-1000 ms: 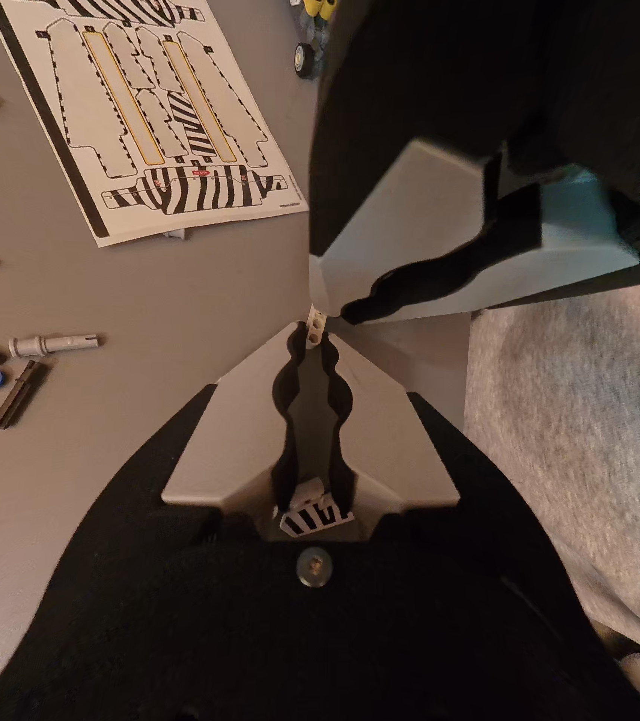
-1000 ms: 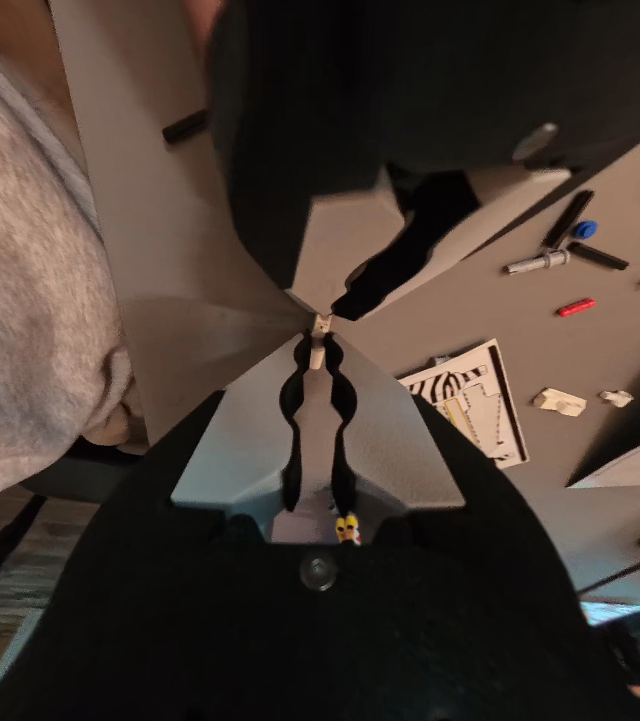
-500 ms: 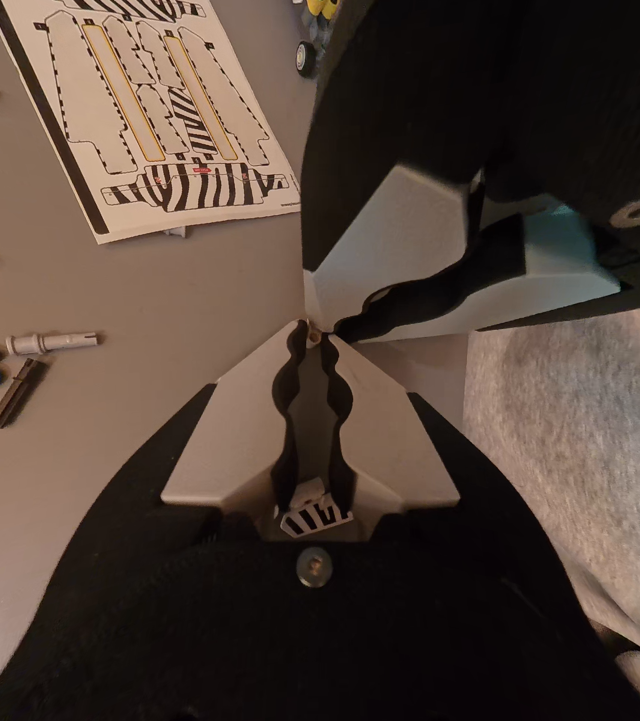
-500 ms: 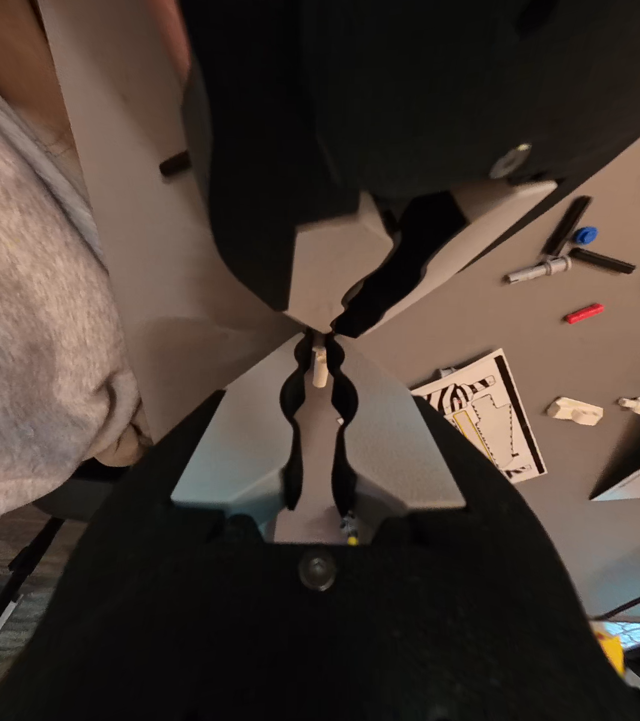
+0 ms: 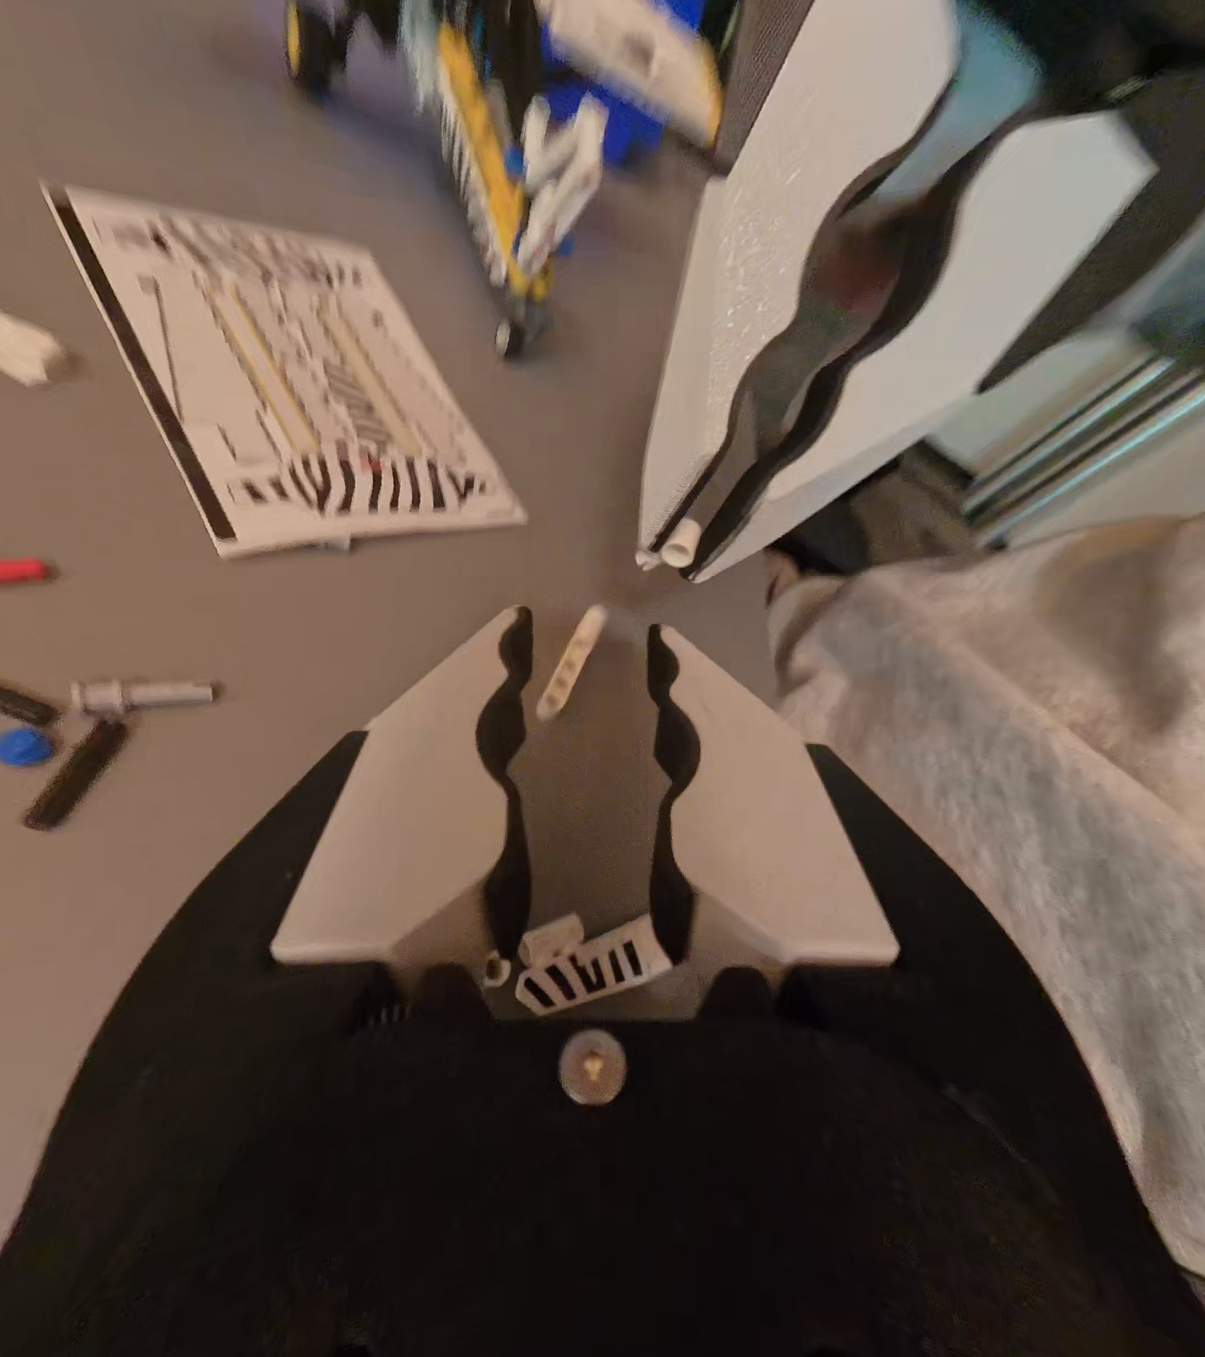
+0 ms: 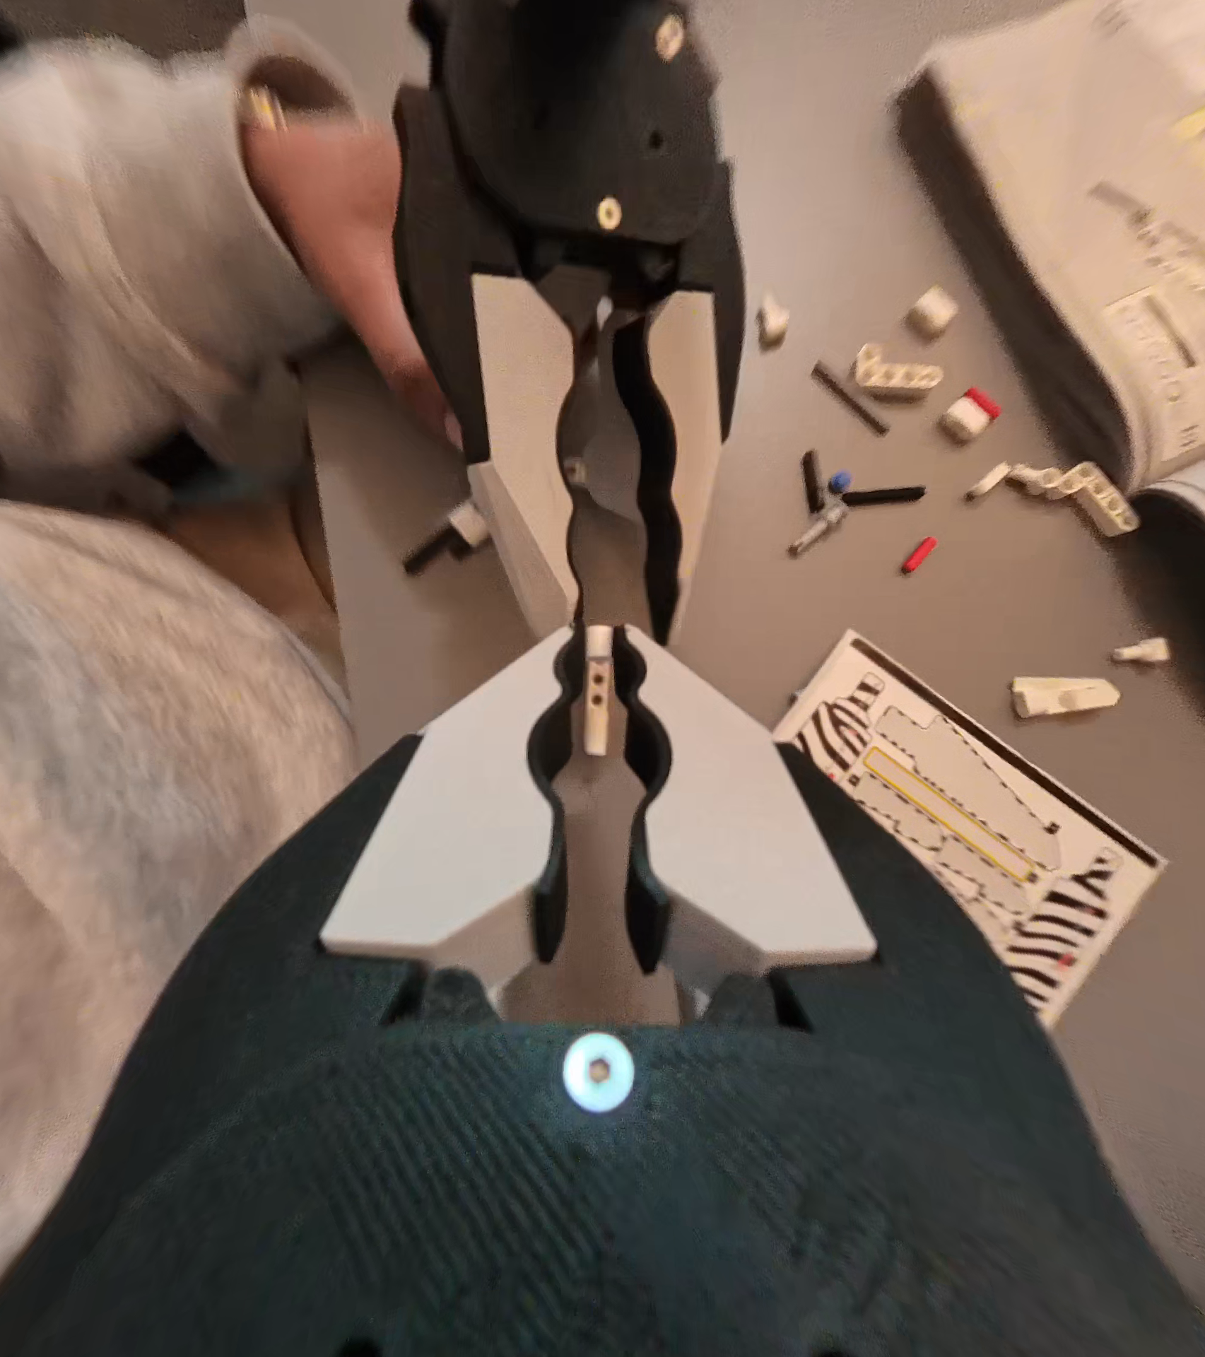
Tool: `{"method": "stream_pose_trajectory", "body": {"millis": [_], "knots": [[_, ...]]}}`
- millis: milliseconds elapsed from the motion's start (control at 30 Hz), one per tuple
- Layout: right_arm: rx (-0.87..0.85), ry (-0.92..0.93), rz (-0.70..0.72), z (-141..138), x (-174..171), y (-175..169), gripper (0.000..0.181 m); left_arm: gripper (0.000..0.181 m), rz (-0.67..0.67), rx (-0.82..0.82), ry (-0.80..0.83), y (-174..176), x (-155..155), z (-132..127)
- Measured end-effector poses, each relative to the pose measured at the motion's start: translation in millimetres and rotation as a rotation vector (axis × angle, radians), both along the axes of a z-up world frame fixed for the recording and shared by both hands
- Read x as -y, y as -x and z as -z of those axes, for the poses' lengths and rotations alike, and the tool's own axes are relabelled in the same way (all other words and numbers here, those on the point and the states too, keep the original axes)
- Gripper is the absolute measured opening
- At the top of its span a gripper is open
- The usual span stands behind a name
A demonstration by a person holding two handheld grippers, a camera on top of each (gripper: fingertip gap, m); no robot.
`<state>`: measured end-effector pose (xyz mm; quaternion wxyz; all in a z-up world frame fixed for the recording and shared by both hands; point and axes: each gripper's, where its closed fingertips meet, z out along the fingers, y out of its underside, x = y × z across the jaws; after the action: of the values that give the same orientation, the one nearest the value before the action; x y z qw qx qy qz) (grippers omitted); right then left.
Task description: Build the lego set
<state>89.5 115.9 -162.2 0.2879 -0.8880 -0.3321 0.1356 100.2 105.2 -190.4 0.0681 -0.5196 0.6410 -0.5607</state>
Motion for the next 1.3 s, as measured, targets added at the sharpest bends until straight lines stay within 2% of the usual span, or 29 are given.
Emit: {"method": "stream_pose_trajectory", "body": {"millis": [100,233,367,467,600,833,1033,1133,1300], "knots": [[-0.272,-0.092,0.114,-29.4,-0.5,5.6,0.006,0.038,-0.049,0.222,0.062,0.9,-7.7,-36.0],[-0.679,-0.094,0.247,-63.3,2.4,10.0,0.006,0.024,-0.051,0.459,0.115,11.1,-2.2,-78.7],[-0.908,-0.07,0.332,-75.4,2.1,6.1,0.006,0.02,-0.073,0.56,0.11,8.7,8.1,-92.4],[-0.914,-0.05,0.348,-69.2,2.4,6.9,0.006,0.012,-0.121,0.586,0.081,3.1,8.8,-94.3],[-0.884,-0.017,0.361,-64.4,1.0,6.5,0.006,0.009,-0.129,0.576,0.036,2.7,7.0,-88.9],[-0.681,-0.034,0.373,-55.3,-1.8,-1.1,0.006,0.005,-0.164,0.54,-0.025,-2.9,2.5,-79.3],[-0.622,-0.06,0.335,-57.4,-1.4,0.1,0.007,0.003,-0.15,0.54,0.007,-0.5,1.9,-80.8],[-0.598,-0.108,0.307,-61.5,-1.0,-1.7,0.019,0.002,-0.126,0.543,0.04,1.7,3.9,-82.6],[-0.588,-0.094,0.293,-61.7,3.2,-3.7,0.019,0.002,-0.122,0.553,0.04,2.5,4.3,-83.8]]}}
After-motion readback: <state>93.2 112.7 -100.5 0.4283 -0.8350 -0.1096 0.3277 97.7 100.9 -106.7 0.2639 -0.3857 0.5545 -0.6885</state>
